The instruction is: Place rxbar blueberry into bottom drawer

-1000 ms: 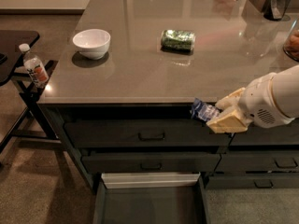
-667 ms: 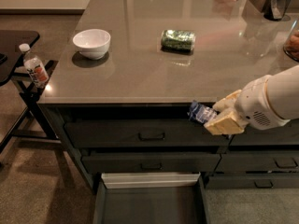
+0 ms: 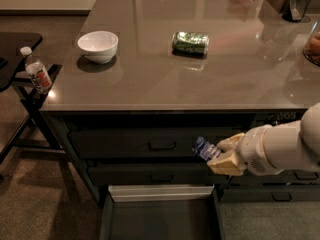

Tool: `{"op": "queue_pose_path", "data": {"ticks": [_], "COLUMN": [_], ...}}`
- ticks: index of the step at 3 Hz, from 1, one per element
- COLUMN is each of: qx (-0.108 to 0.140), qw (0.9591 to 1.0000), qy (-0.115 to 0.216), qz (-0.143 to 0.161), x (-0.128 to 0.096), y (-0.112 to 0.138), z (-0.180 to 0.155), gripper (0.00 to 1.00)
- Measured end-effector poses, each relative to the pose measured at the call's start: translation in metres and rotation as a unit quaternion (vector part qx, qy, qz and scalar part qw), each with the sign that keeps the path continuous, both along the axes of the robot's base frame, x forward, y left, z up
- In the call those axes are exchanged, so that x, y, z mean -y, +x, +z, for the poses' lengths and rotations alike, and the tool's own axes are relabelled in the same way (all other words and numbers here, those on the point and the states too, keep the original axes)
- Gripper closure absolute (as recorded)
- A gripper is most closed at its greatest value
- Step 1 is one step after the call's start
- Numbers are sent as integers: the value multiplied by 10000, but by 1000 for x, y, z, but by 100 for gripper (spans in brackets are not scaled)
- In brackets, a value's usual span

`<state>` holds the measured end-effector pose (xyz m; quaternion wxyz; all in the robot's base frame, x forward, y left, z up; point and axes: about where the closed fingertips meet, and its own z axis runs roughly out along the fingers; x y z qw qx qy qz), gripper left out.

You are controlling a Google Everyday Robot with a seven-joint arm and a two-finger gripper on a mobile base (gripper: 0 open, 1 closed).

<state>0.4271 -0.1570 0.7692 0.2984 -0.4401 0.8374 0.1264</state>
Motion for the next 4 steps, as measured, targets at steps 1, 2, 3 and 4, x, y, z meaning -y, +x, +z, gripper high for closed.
{"op": "queue_pose_path", "data": {"ticks": [1,2,3,4], "qx": [1,-70,-70,-125], "qw": [9995,9975,9975,9970], "qy": [270,494,494,563], "qz": [-175,-496,-496,-518], "x": [-2,2,2,-2], "y": [2,15,15,21], "z": [-53,-110,-110,-127], "gripper": [100,100,100,100]}}
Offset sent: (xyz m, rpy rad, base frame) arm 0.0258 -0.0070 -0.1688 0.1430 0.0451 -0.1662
